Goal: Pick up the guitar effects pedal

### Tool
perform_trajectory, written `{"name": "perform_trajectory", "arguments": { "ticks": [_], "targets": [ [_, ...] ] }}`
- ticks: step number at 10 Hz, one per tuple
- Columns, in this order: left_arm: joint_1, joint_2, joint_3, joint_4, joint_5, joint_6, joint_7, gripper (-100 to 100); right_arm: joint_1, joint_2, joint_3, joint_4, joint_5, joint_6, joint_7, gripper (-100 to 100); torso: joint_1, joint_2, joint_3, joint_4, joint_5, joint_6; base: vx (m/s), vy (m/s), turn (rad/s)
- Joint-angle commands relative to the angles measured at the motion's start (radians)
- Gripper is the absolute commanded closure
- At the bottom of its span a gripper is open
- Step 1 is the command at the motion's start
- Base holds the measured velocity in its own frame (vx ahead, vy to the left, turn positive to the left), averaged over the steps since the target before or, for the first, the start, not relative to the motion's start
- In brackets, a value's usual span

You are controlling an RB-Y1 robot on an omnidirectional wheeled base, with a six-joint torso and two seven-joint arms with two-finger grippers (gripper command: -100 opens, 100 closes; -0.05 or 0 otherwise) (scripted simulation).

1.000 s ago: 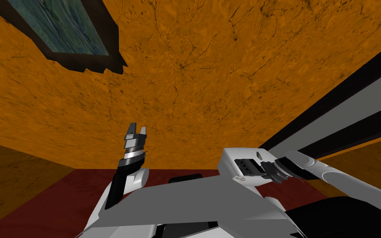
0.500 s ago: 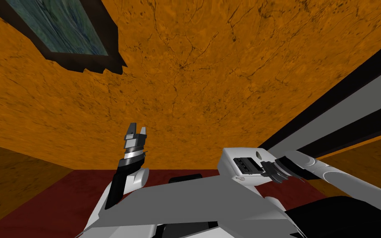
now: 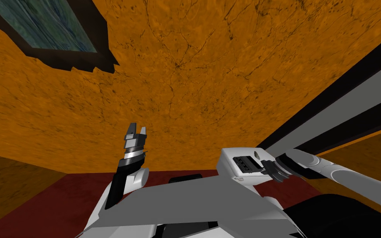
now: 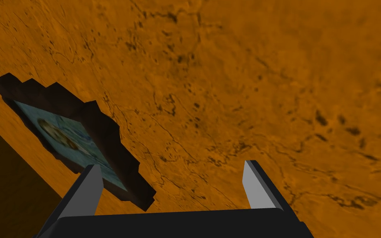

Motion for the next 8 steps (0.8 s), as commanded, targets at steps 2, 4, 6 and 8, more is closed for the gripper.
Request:
{"name": "perform_trajectory", "arguments": {
  "ticks": [2,4,6,8],
  "targets": [
    [0.000,0.000,0.000,0.000,0.000,0.000,0.000,0,0.047,-0.047,0.030,-0.065,-0.074,0.048,-0.015,100,0.001,0.000,0.000,0.000,0.000,-0.001,0.016,-0.017,-0.028],
    [0.000,0.000,0.000,0.000,0.000,0.000,0.000,0,0.074,-0.075,0.049,-0.100,-0.115,0.075,-0.022,100,0.001,0.000,0.000,0.000,0.001,0.000,0.020,-0.019,-0.034],
    [0.000,0.000,0.000,0.000,0.000,0.000,0.000,0,0.128,-0.131,0.088,-0.167,-0.187,0.128,-0.036,100,0.002,0.001,0.001,0.001,0.001,-0.001,0.018,-0.022,-0.036],
    [0.000,0.000,0.000,0.000,0.000,0.000,0.000,0,0.154,-0.160,0.108,-0.206,-0.235,0.155,-0.044,100,0.002,0.001,0.001,0.001,0.001,-0.001,0.016,-0.018,-0.025]
  ]
}}
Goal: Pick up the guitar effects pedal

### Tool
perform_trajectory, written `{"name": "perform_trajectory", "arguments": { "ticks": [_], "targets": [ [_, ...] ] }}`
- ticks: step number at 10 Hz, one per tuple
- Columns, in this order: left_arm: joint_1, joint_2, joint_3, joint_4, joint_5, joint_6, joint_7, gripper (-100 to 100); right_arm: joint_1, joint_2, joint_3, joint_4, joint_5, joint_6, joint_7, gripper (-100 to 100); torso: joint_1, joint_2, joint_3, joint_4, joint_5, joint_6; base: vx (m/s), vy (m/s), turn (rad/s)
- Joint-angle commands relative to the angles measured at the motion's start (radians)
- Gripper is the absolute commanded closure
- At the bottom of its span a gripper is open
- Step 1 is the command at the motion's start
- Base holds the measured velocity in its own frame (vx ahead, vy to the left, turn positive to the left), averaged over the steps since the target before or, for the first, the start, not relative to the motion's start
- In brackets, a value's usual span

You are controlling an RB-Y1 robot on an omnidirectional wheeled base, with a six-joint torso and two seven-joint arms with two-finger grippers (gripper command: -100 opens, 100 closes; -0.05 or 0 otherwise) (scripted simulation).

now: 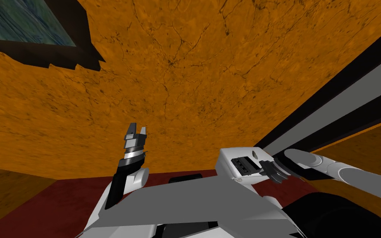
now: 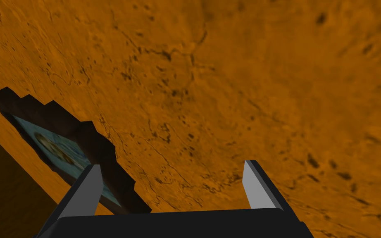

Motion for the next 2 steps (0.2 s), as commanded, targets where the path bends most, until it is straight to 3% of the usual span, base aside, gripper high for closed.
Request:
{"name": "perform_trajectory", "arguments": {
  "ticks": [1,2],
  "targets": [
    [0.000,0.000,0.000,0.000,0.000,0.000,0.000,0,0.000,0.000,0.000,0.000,0.000,0.000,0.000,100,0.000,0.000,0.000,0.000,0.000,0.000,0.008,-0.008,-0.009],
    [0.000,0.000,0.000,0.000,0.000,0.000,0.000,0,0.003,-0.002,0.002,-0.004,-0.004,0.005,-0.002,0,0.000,0.000,0.000,0.000,0.000,0.000,0.000,0.000,0.000]
  ]
}}
